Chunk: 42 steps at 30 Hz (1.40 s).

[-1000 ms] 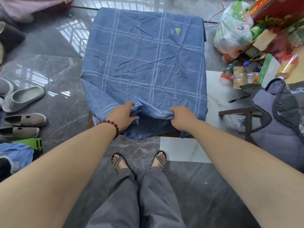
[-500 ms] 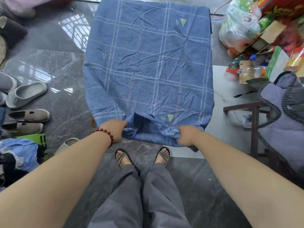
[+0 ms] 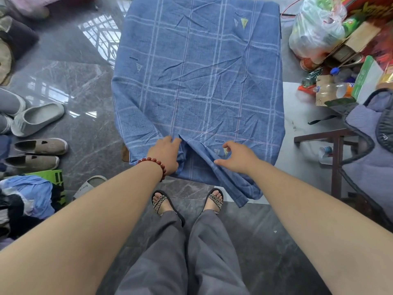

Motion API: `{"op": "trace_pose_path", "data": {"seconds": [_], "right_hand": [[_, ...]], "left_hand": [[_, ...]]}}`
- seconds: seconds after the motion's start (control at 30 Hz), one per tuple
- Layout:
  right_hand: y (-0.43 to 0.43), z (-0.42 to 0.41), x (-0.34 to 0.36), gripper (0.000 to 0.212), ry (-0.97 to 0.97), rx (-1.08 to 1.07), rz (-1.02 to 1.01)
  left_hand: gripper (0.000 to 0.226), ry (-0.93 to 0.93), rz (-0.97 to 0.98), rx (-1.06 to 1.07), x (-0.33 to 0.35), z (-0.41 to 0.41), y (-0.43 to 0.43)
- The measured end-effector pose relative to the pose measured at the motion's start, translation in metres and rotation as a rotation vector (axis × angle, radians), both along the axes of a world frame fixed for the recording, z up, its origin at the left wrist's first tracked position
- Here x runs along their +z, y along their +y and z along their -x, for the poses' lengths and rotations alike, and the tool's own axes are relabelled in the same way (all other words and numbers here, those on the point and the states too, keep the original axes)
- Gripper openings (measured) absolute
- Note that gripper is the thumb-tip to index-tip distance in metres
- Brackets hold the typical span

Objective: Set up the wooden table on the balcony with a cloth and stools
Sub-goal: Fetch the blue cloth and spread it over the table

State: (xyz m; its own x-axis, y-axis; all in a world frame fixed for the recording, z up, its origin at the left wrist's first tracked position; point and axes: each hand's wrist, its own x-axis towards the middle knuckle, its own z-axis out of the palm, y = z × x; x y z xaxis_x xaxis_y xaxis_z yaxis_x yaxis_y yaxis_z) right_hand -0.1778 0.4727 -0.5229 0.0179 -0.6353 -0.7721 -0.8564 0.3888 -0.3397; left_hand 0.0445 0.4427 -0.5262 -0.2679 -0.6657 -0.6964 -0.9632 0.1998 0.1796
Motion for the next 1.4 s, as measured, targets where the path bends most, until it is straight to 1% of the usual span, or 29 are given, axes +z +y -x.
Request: {"op": "trace_pose_path", "data": {"seconds": [0.13, 0.2, 0.23, 0.27, 0.33, 0.37, 0.4, 0.47, 0.53, 0.6, 0.7, 0.8, 0.97, 1.07, 1.27, 1.33, 1.4], "right_hand": [[0.009, -0.011, -0.006, 0.073, -0.020, 0.011, -0.043], [0.015, -0.017, -0.009, 0.070, -0.026, 0.029, -0.045], [0.020, -0.020, -0.011, 0.063, -0.016, 0.052, -0.051], [0.024, -0.023, -0.014, 0.052, -0.004, 0.094, -0.057], [0.033, -0.029, -0.020, 0.025, 0.034, 0.264, -0.119], [0.036, -0.032, -0.021, 0.016, 0.039, 0.353, -0.164], [0.038, -0.035, -0.022, 0.016, 0.037, 0.414, -0.200], [0.037, -0.037, -0.022, 0.014, -0.001, 0.404, -0.224], [0.030, -0.039, -0.021, 0.024, -0.042, 0.289, -0.165], [0.021, -0.042, -0.019, 0.026, -0.057, 0.178, -0.085], [0.006, -0.050, -0.017, 0.026, -0.062, 0.056, 0.009], [-0.003, -0.058, -0.017, 0.027, -0.053, 0.053, 0.050], [-0.010, -0.077, -0.019, 0.026, -0.051, 0.079, 0.054], [-0.014, -0.091, -0.020, 0.024, -0.062, 0.111, 0.066], [-0.026, -0.126, -0.020, 0.026, -0.113, 0.075, 0.123], [-0.031, -0.140, -0.021, 0.026, -0.127, 0.083, 0.141], [-0.036, -0.153, -0.022, 0.028, -0.137, 0.072, 0.144]], "left_hand": [[0.061, 0.045, -0.065, 0.021, -0.003, 0.003, 0.003], [0.054, 0.067, -0.111, 0.033, -0.006, -0.001, 0.008], [0.048, 0.062, -0.145, 0.019, -0.007, -0.004, 0.011], [0.042, 0.047, -0.191, -0.010, -0.007, -0.008, 0.014], [0.032, 0.020, -0.303, -0.104, -0.006, -0.013, 0.019], [0.032, 0.021, -0.340, -0.145, -0.005, -0.015, 0.021], [0.032, 0.037, -0.351, -0.157, -0.006, -0.016, 0.022], [0.035, 0.115, -0.320, -0.083, -0.006, -0.020, 0.022], [0.044, 0.186, -0.281, 0.037, -0.006, -0.021, 0.017], [0.050, 0.231, -0.250, 0.120, -0.005, -0.021, 0.009], [0.037, 0.264, -0.108, 0.198, -0.003, -0.020, -0.001], [0.028, 0.270, -0.007, 0.238, -0.002, -0.025, -0.005], [0.022, 0.330, 0.051, 0.234, -0.002, -0.040, -0.004], [0.019, 0.322, 0.101, 0.264, -0.004, -0.051, -0.006], [0.019, 0.312, 0.153, 0.332, -0.007, -0.075, -0.013], [0.021, 0.293, 0.234, 0.369, -0.006, -0.082, -0.015], [0.030, 0.218, 0.315, 0.435, -0.005, -0.088, -0.018]]}}
